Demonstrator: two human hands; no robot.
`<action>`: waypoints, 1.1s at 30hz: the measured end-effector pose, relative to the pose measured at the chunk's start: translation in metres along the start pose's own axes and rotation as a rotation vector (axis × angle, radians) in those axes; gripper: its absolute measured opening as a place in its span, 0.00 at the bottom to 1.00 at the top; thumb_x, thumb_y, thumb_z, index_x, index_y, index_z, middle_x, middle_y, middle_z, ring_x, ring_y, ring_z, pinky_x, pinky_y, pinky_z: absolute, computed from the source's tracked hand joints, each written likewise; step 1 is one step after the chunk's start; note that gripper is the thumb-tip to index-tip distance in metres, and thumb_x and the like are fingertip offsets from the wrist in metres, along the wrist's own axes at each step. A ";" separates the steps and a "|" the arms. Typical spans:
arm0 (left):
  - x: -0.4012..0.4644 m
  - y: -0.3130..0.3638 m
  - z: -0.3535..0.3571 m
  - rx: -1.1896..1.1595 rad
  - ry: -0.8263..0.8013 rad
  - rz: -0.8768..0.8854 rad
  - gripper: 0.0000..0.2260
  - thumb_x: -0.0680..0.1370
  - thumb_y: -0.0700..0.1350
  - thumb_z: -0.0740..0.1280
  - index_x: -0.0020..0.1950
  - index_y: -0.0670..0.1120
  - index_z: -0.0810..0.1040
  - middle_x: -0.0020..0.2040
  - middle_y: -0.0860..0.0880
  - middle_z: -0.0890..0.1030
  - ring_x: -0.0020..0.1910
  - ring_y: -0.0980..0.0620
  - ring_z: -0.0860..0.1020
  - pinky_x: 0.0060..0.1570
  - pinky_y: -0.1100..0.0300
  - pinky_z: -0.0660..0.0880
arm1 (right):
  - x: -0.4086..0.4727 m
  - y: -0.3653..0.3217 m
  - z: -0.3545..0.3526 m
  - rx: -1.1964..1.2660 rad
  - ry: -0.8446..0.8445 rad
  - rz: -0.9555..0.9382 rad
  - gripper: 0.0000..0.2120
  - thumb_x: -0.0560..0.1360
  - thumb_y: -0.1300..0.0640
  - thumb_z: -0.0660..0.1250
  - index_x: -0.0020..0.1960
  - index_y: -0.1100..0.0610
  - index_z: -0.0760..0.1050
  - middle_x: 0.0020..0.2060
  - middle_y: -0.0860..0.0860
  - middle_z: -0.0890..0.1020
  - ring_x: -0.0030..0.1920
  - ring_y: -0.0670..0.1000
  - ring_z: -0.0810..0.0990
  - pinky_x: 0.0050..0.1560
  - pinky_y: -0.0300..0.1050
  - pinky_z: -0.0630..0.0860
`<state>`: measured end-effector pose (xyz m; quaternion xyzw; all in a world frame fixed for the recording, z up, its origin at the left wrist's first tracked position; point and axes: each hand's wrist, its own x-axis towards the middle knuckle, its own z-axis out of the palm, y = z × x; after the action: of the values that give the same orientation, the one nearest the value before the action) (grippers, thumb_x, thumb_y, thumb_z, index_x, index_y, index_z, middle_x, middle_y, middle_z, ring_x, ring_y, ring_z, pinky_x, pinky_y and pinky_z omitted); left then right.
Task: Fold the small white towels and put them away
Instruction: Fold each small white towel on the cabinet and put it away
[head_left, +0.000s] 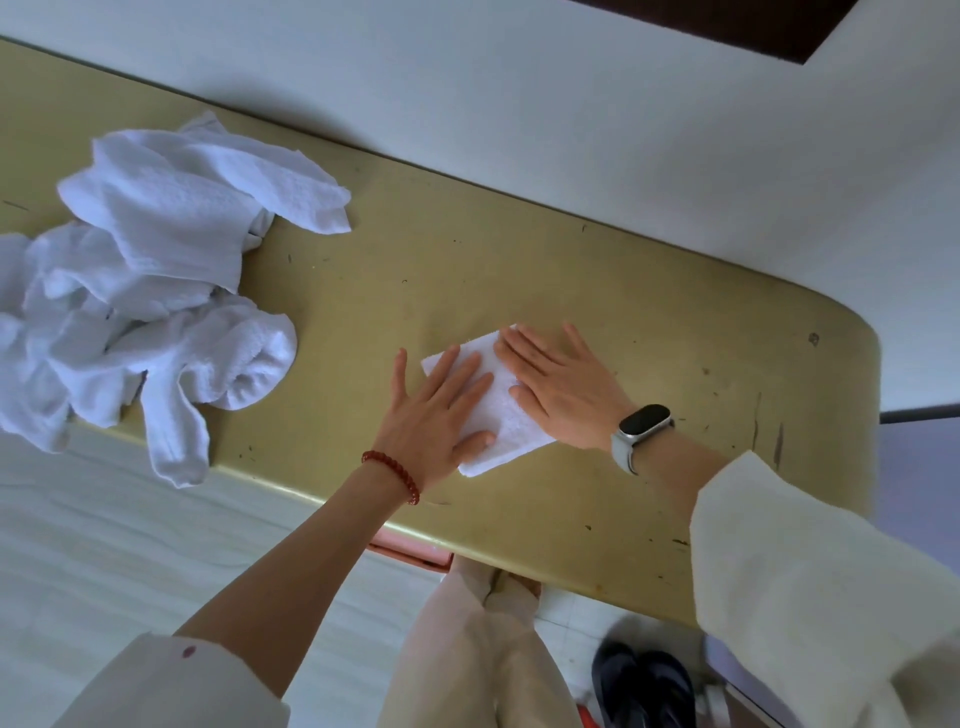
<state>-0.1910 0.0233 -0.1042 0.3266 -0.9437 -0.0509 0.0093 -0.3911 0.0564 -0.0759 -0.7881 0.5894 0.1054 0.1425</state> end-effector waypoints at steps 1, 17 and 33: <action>0.000 -0.004 -0.003 0.028 -0.001 0.013 0.24 0.74 0.59 0.54 0.65 0.47 0.69 0.65 0.45 0.74 0.65 0.42 0.71 0.54 0.26 0.60 | 0.001 0.002 0.002 0.011 -0.029 0.024 0.34 0.73 0.45 0.31 0.75 0.57 0.47 0.76 0.51 0.49 0.75 0.48 0.46 0.72 0.60 0.45; -0.024 0.015 -0.026 -0.382 0.099 -0.698 0.15 0.70 0.39 0.70 0.57 0.42 0.78 0.53 0.40 0.76 0.50 0.38 0.74 0.47 0.47 0.71 | -0.013 -0.035 -0.004 0.742 0.336 0.624 0.10 0.78 0.58 0.58 0.53 0.59 0.76 0.46 0.52 0.79 0.44 0.51 0.76 0.44 0.42 0.71; -0.040 0.014 0.000 -0.100 0.140 -0.614 0.19 0.73 0.51 0.56 0.59 0.48 0.77 0.46 0.45 0.79 0.44 0.43 0.77 0.40 0.52 0.73 | 0.021 -0.051 -0.036 1.007 0.062 0.808 0.17 0.72 0.64 0.61 0.27 0.56 0.59 0.24 0.50 0.61 0.27 0.49 0.59 0.25 0.37 0.57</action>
<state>-0.1685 0.0587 -0.1019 0.5980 -0.7945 -0.0749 0.0746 -0.3364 0.0385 -0.0444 -0.3437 0.8208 -0.1615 0.4267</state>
